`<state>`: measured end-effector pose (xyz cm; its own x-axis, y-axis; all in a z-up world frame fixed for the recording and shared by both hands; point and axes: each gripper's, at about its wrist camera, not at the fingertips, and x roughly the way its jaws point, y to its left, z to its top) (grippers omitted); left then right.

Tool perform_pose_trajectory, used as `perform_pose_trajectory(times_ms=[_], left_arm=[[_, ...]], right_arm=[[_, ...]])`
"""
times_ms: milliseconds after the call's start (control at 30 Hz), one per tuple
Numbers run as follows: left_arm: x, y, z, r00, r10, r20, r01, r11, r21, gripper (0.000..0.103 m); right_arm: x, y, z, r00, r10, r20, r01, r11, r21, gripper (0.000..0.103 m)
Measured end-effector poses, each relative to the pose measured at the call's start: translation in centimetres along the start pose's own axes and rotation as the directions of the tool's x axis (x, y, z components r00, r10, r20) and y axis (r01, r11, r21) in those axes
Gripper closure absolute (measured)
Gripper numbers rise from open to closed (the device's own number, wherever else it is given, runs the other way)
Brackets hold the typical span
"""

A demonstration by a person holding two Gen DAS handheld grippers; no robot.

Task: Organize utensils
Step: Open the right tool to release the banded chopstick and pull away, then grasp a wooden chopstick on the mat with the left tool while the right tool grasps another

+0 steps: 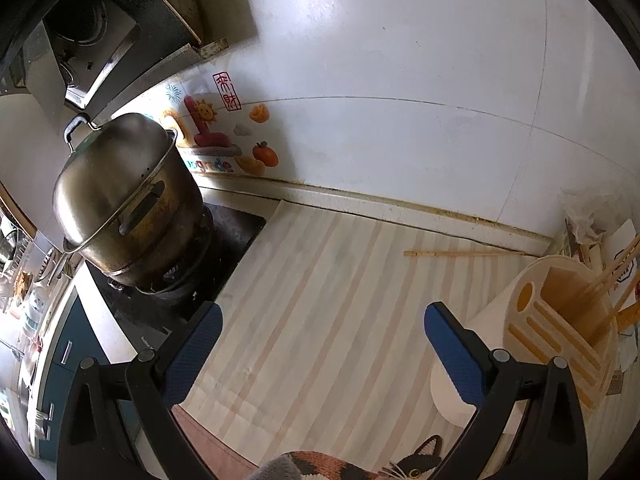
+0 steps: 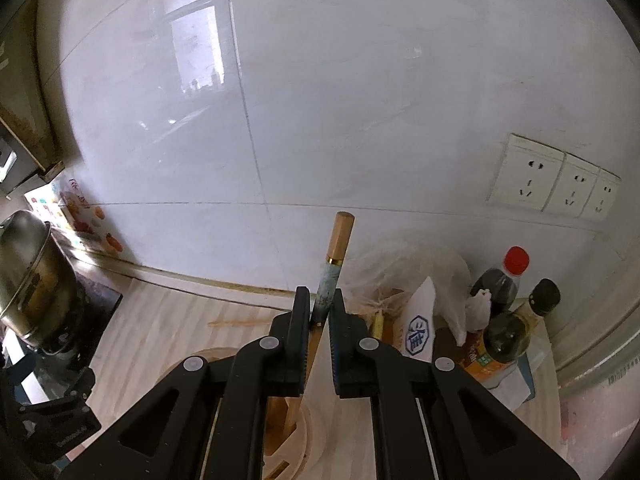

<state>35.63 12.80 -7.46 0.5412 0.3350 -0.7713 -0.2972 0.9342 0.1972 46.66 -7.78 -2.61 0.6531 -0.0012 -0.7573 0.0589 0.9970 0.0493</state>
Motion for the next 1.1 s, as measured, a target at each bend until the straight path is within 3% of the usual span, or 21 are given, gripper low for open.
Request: perform_pose_trajectory(times_ms=[67,100,133,167,200,333,433,533,633,667,700,733,767,800,833,900,1000,1067,1100], left_arm=[[-0.2,0.3,-0.1,1.000,0.000,0.004,0.000,1.000,-0.001,0.000],[-0.4,0.4,-0.1,1.000,-0.004,0.004,0.004,1.000,-0.002,0.000],[-0.6,0.7,-0.2,1.000,-0.012,0.005,0.012,1.000,-0.002,0.000],[-0.8,1.0,-0.3,1.000,-0.017,0.004,0.017,1.000,-0.001,0.000],[-1.0,1.3,-0.5,1.000,-0.024,0.003,0.024,1.000,0.000,0.000],[-1.3,2.8,-2.6,0.994,-0.103,-0.030,0.102,0.994,-0.024,0.000],[-0.8,2.6,-5.3,0.988,-0.138,-0.074,0.138,0.990,-0.004,0.000],[1.1,0.8,-9.2,0.968,-0.185,-0.172,0.197,0.979,0.055,0.000],[3.0,-1.9,-13.5,0.930,-0.237,-0.282,0.275,0.956,0.104,0.003],[3.5,-2.9,-14.7,0.916,-0.249,-0.315,0.298,0.947,0.121,0.006],[4.1,-3.9,-15.9,0.897,-0.263,-0.355,0.328,0.935,0.135,0.009],[4.8,-5.3,-17.2,0.870,-0.282,-0.404,0.366,0.919,0.147,0.019],[5.2,-6.3,-18.1,0.852,-0.290,-0.436,0.389,0.908,0.157,0.030],[5.6,-7.4,-19.1,0.832,-0.299,-0.467,0.415,0.895,0.166,0.033],[5.9,-8.4,-20.1,0.816,-0.302,-0.493,0.434,0.884,0.176,0.036],[6.2,-10.0,-21.3,0.806,-0.299,-0.512,0.452,0.868,0.205,0.043],[6.7,-12.2,-22.9,0.811,-0.254,-0.527,0.445,0.853,0.273,0.065],[7.0,-13.1,-23.6,0.814,-0.238,-0.530,0.442,0.846,0.298,0.088],[7.0,-13.3,-23.8,0.818,-0.234,-0.526,0.440,0.843,0.309,0.091]], right_arm=[[0.5,0.2,0.0,0.998,0.037,-0.054,-0.037,0.999,0.001,0.092],[0.9,0.2,0.0,0.993,0.067,-0.100,-0.066,0.998,0.014,0.085],[1.0,0.1,-0.1,0.989,0.087,-0.120,-0.084,0.996,0.025,0.076],[0.8,-0.1,-0.2,0.985,0.108,-0.133,-0.103,0.994,0.045,0.054],[0.4,-0.5,-0.4,0.984,0.121,-0.130,-0.113,0.992,0.064,0.044],[-2.7,-3.2,-2.5,0.983,0.158,-0.092,-0.140,0.973,0.182,0.044],[-4.6,-5.3,-5.8,0.987,0.135,-0.087,-0.108,0.959,0.262,0.041],[-4.1,-6.6,-11.3,0.980,0.114,-0.164,-0.057,0.946,0.318,0.038],[-1.4,-7.5,-18.1,0.942,0.098,-0.320,0.024,0.934,0.356,0.038],[-0.3,-8.0,-20.7,0.919,0.100,-0.381,0.055,0.926,0.375,0.038],[0.5,-8.4,-22.9,0.898,0.116,-0.424,0.071,0.914,0.401,0.045],[1.0,-8.7,-24.7,0.880,0.133,-0.456,0.083,0.902,0.424,0.053],[1.6,-9.0,-26.3,0.861,0.147,-0.488,0.099,0.891,0.443,0.067],[2.1,-9.5,-28.3,0.837,0.163,-0.523,0.121,0.876,0.466,0.074],[2.3,-9.6,-29.3,0.826,0.169,-0.538,0.133,0.869,0.477,0.075],[2.3,-9.9,-30.8,0.815,0.162,-0.556,0.153,0.866,0.476,0.076],[2.1,-10.2,-31.8,0.810,0.146,-0.569,0.164,0.874,0.458,0.076],[2.1,-10.2,-32.1,0.807,0.147,-0.573,0.157,0.881,0.446,0.076],[2.1,-10.1,-32.2,0.804,0.145,-0.576,0.154,0.886,0.438,0.076]])
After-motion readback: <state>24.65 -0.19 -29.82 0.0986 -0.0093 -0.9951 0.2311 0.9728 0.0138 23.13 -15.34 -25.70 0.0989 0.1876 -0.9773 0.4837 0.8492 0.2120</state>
